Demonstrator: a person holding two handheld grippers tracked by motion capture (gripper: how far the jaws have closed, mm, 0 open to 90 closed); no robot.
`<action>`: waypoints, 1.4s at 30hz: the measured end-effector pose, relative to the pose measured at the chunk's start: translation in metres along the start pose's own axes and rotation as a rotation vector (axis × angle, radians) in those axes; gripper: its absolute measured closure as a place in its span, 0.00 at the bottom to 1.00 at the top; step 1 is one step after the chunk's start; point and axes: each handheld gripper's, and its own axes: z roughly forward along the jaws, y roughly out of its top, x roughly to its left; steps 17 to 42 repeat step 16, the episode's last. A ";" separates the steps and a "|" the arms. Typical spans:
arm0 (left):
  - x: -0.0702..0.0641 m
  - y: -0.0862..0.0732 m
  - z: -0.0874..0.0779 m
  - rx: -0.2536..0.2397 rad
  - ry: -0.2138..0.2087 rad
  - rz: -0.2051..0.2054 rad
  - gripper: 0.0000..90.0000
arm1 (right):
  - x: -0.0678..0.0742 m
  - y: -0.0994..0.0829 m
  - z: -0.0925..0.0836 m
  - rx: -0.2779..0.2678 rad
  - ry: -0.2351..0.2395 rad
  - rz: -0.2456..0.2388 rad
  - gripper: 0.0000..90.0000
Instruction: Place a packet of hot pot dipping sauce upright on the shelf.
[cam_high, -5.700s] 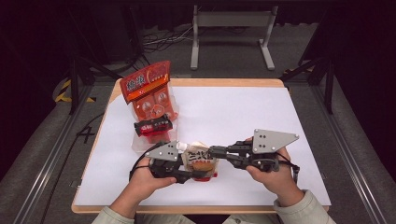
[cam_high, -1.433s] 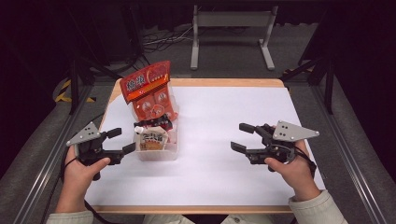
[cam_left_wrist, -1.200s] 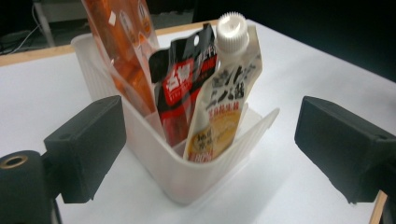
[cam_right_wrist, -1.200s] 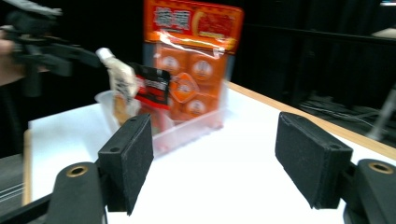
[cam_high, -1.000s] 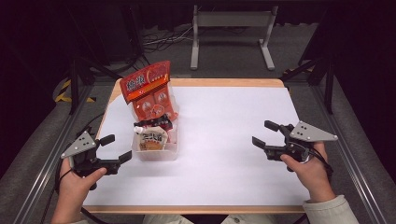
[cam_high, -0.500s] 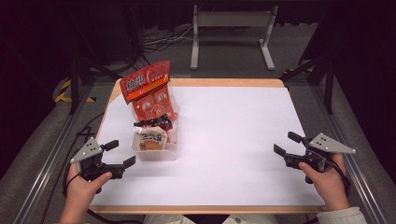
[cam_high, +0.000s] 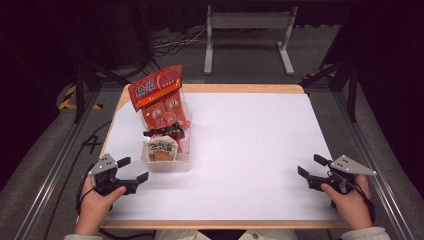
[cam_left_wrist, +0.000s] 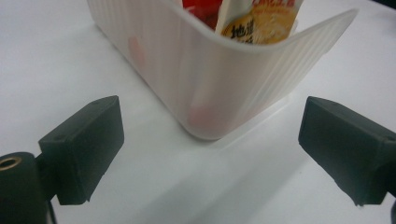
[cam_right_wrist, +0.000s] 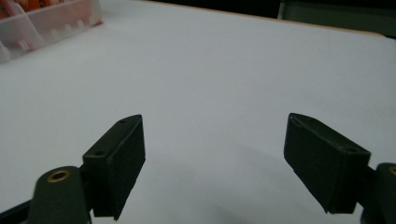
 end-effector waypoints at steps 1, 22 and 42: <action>0.000 -0.002 0.002 0.005 0.000 -0.002 0.09 | 0.001 -0.004 0.002 0.018 -0.001 -0.001 0.23; 0.003 -0.008 0.010 0.042 0.010 -0.014 0.07 | 0.001 -0.006 0.005 0.044 -0.011 0.001 0.23; 0.003 -0.008 0.010 0.042 0.010 -0.014 0.07 | 0.001 -0.006 0.005 0.044 -0.011 0.001 0.23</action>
